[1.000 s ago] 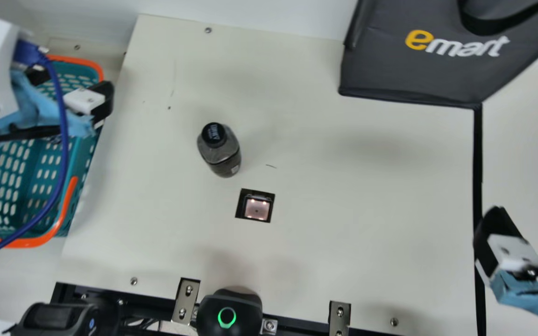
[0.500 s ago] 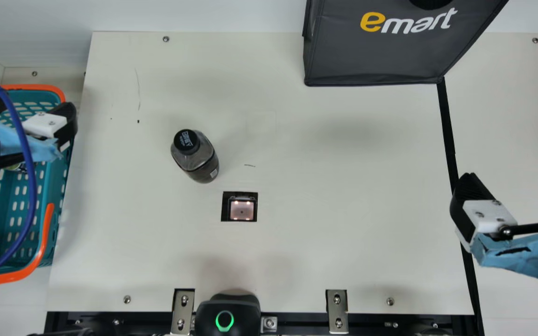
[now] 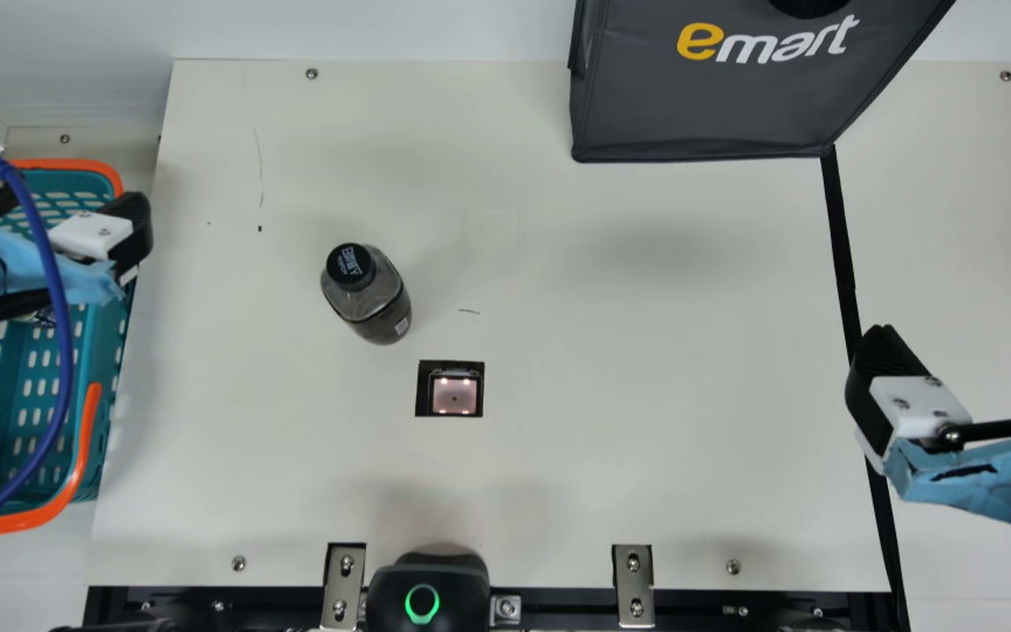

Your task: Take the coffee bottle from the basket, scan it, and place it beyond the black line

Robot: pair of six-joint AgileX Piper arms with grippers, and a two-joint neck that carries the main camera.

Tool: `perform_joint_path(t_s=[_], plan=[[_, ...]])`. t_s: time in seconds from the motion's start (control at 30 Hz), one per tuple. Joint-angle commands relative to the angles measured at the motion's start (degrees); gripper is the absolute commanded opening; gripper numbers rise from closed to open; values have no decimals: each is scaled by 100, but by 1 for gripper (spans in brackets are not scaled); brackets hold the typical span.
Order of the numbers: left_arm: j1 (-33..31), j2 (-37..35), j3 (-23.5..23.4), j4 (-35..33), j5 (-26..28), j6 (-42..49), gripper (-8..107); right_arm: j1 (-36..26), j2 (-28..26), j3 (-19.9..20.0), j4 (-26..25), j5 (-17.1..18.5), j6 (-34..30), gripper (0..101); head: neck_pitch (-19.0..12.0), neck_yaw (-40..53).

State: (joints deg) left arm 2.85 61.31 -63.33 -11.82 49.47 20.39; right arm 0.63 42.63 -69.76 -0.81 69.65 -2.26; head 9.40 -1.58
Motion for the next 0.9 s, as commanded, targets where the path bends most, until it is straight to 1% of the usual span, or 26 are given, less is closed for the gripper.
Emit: perform_joint_path(t_s=[0.0,0.17,0.4,0.63,0.87], plan=[[-54,-4,0,10,20,3,90,0,0,0,0,0,0,91,-148,0],[-271,-49,54,69,63,-82,90,0,0,0,0,0,0,91,-148,0],[-811,-130,254,319,-36,-495,90,0,0,0,0,13,0,91,-148,0],[-1476,-49,449,616,-305,-1109,90,0,0,0,0,13,0,91,-148,0],[-2036,212,502,880,-620,-1671,90,0,0,0,0,13,0,91,-148,0]])
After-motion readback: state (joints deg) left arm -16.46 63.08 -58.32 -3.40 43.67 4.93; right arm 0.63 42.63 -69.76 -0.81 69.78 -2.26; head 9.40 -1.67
